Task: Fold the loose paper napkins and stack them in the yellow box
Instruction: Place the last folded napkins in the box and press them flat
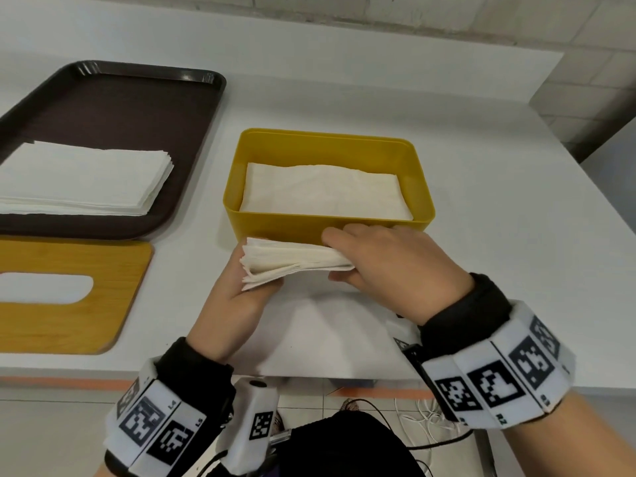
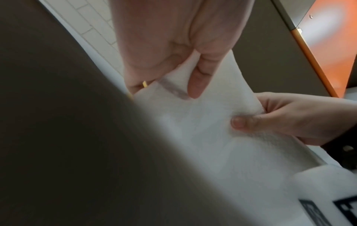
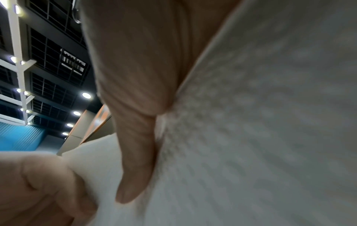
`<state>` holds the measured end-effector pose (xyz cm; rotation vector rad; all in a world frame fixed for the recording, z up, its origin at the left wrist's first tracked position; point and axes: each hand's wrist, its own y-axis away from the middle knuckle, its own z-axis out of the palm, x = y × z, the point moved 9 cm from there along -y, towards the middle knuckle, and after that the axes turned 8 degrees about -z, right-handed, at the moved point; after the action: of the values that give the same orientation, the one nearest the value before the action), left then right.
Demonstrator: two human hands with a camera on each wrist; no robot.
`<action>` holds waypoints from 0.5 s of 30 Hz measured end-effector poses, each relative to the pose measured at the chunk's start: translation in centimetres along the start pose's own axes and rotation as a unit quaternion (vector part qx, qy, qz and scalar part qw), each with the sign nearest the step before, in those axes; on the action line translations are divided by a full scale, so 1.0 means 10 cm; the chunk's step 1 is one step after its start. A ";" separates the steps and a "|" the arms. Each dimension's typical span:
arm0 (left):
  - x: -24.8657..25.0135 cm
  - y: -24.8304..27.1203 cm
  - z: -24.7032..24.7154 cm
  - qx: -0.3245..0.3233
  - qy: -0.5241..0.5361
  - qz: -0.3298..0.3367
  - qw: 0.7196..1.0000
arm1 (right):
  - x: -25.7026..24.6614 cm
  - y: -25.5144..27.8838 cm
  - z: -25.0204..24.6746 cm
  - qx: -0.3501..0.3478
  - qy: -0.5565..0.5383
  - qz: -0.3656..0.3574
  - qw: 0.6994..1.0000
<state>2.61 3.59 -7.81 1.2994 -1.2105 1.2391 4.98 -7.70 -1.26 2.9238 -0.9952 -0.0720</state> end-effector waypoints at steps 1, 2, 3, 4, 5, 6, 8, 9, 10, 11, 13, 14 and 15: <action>0.00 0.00 0.00 0.001 0.000 0.000 1.000 | 0.02 0.00 -0.01 0.001 -0.003 0.001 1.000; 0.01 0.01 -0.02 0.010 0.004 -0.002 1.000 | 0.04 0.02 -0.01 -0.002 -0.008 0.006 1.000; 0.01 0.01 -0.05 0.018 0.010 -0.003 1.000 | 0.07 0.03 0.00 -0.007 -0.015 0.011 1.000; 0.01 0.01 -0.07 0.024 0.011 -0.004 1.000 | 0.11 0.06 0.02 -0.017 -0.021 0.020 0.999; 0.01 0.02 -0.08 0.025 0.007 -0.005 1.000 | 0.15 0.09 0.05 -0.024 -0.027 0.030 0.999; 0.00 0.02 -0.09 0.023 0.000 -0.008 1.000 | 0.18 0.11 0.06 -0.030 -0.032 0.041 0.998; -0.04 0.03 -0.07 0.013 -0.013 -0.022 1.000 | 0.23 0.15 0.09 -0.035 -0.040 0.056 0.997; -0.05 0.03 -0.06 0.011 -0.013 -0.027 0.999 | 0.24 0.16 0.10 -0.035 -0.044 0.060 0.997; -0.05 0.04 -0.05 0.013 -0.011 -0.031 0.999 | 0.26 0.18 0.11 -0.037 -0.049 0.065 0.996; -0.03 0.04 -0.05 0.016 -0.011 -0.028 0.999 | 0.27 0.19 0.11 -0.037 -0.054 0.069 0.995; 0.03 0.05 -0.05 0.020 -0.015 -0.018 1.000 | 0.32 0.22 0.11 -0.049 -0.065 0.078 0.994; 0.06 0.06 -0.07 0.021 -0.015 -0.013 1.000 | 0.35 0.25 0.11 -0.054 -0.068 0.083 0.993; 0.08 0.07 -0.08 0.021 -0.015 -0.007 1.000 | 0.38 0.28 0.09 -0.052 -0.074 0.089 0.992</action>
<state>1.88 4.34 -6.92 1.3590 -1.2002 1.2437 6.24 -12.33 -2.10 2.7562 -1.2285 -0.3277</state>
